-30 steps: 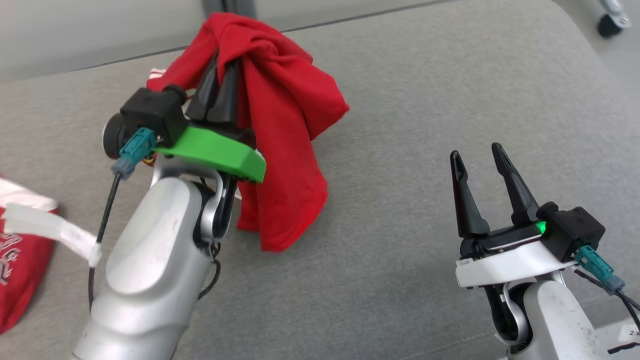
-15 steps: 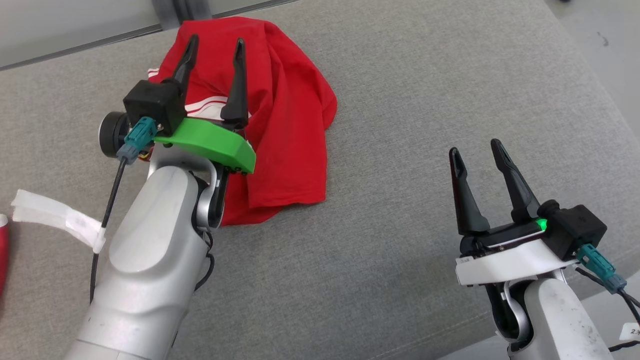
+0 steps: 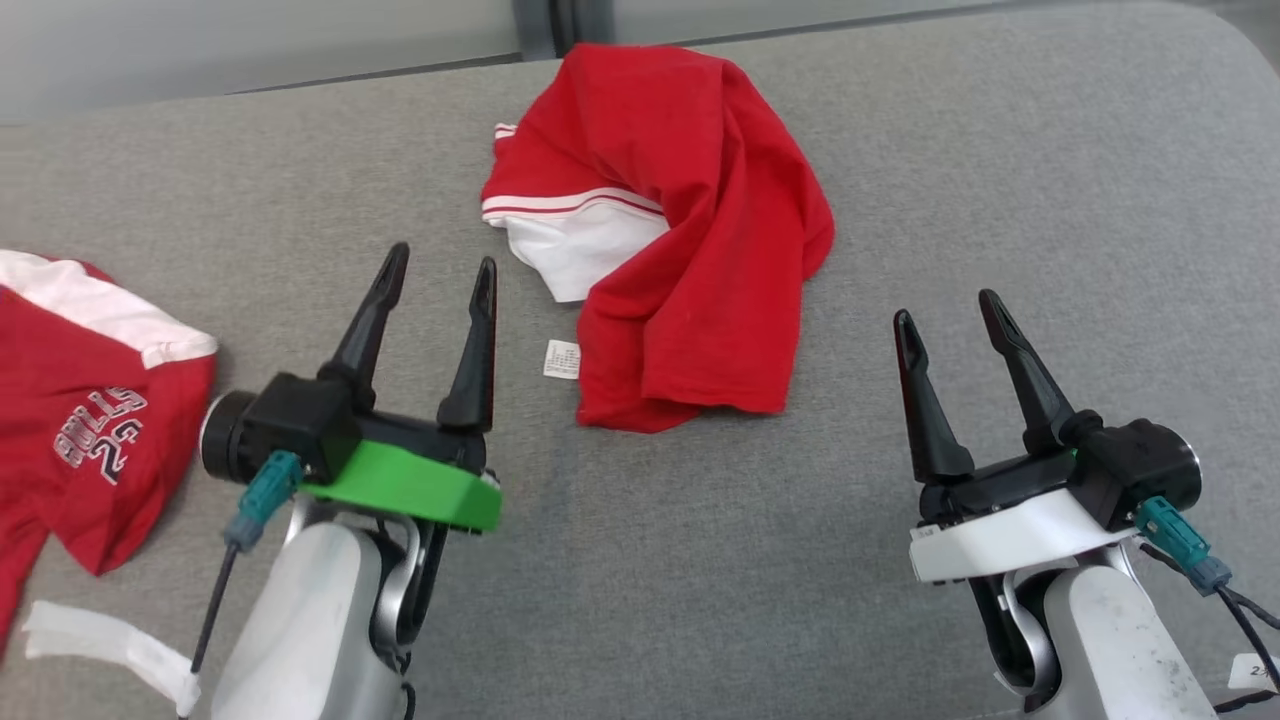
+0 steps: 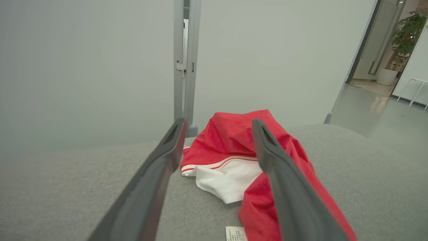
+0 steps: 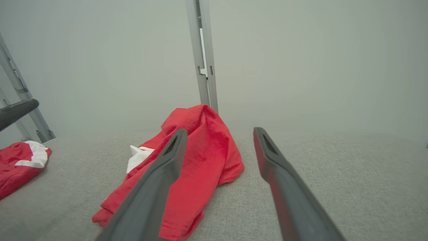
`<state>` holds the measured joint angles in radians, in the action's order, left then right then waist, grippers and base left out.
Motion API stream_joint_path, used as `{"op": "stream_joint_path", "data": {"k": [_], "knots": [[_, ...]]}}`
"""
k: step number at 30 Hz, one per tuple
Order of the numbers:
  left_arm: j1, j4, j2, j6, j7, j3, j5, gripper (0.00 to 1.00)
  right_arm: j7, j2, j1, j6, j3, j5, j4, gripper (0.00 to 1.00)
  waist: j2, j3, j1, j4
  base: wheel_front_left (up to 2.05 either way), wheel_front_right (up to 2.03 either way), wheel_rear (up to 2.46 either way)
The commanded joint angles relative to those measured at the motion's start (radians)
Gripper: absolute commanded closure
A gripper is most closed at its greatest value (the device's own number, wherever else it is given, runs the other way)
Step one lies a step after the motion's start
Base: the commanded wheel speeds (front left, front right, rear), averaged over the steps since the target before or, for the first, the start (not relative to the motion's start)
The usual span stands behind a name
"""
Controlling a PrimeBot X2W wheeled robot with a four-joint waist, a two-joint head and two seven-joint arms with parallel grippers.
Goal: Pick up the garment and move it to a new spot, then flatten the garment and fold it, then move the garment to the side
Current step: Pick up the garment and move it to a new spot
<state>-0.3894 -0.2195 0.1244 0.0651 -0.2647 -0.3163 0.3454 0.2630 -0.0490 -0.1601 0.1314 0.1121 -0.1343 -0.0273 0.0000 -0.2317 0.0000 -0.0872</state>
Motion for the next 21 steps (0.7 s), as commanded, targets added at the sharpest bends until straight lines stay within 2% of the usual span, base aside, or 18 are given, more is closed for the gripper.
{"op": "stream_joint_path", "data": {"k": [1, 6, 15, 21], "knots": [[0.044, 0.018, -0.001, 0.014, 0.001, 0.003, -0.025, 0.0, 0.003, -0.003, 0.017, -0.001, 0.001, 0.007, -0.003, 0.0, 0.0, 0.07, 0.0, 0.084, 0.0, 0.0, 0.0], [0.161, 0.066, -0.025, 0.036, 0.001, 0.028, -0.085, 0.0, 0.003, -0.002, 0.04, -0.001, 0.004, 0.016, -0.012, 0.0, 0.0, 0.106, 0.0, 0.117, 0.0, 0.0, 0.0], [0.332, 0.141, -0.062, 0.049, 0.001, 0.093, -0.147, 0.0, 0.003, -0.002, 0.084, -0.001, 0.037, 0.004, -0.021, 0.0, 0.0, 0.158, 0.0, 0.101, 0.0, 0.0, 0.0], [0.389, 0.169, -0.073, 0.039, 0.001, 0.149, -0.124, 0.0, 0.003, -0.002, 0.114, -0.001, 0.039, -0.008, -0.027, 0.0, 0.0, 0.174, 0.0, 0.088, 0.0, 0.0, 0.0]]}}
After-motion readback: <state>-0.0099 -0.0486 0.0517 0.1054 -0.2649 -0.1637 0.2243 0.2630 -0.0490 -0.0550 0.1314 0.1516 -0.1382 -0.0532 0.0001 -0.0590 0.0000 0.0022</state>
